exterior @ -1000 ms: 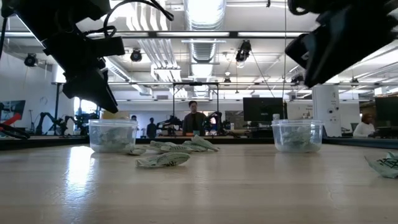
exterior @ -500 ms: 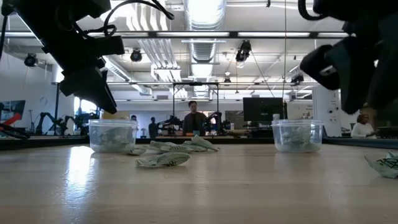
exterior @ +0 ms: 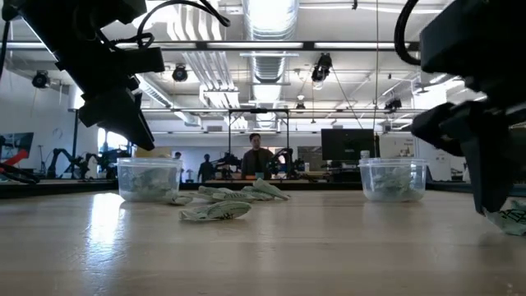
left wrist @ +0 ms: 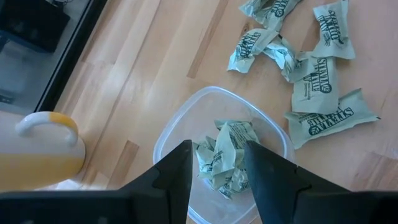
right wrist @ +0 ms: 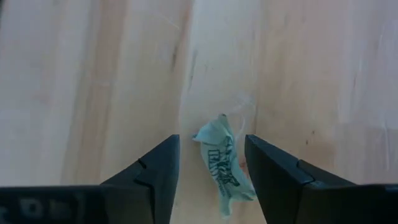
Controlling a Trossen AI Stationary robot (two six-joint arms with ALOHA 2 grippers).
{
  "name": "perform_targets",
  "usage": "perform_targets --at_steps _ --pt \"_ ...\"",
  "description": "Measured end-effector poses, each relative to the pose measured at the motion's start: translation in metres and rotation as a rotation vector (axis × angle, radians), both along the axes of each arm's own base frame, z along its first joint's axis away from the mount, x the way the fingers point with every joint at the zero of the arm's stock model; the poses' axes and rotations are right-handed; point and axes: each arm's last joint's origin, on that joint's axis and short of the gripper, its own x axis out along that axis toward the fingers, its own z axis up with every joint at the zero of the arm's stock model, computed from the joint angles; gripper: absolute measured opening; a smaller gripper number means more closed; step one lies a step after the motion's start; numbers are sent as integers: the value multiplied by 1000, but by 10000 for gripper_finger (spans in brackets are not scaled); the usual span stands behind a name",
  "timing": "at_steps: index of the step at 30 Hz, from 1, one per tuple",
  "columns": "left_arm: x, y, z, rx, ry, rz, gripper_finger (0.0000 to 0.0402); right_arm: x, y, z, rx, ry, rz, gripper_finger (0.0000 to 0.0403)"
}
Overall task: Pick and place Stevia / Truvia into bins
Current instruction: Put the stevia packet into the right transparent container
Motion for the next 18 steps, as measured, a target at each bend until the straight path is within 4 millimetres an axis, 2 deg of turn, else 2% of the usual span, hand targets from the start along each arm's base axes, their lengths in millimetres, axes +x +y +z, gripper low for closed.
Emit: perform_targets --at_steps 5,9,18 --pt "0 0 0 0 -1 0 130 1 0 -7 -17 18 -6 167" --pt "0 0 0 -1 -5 0 130 1 0 -8 -29 16 -10 147" --pt "0 0 0 -1 -6 0 130 1 -1 -7 -98 -20 63 37"
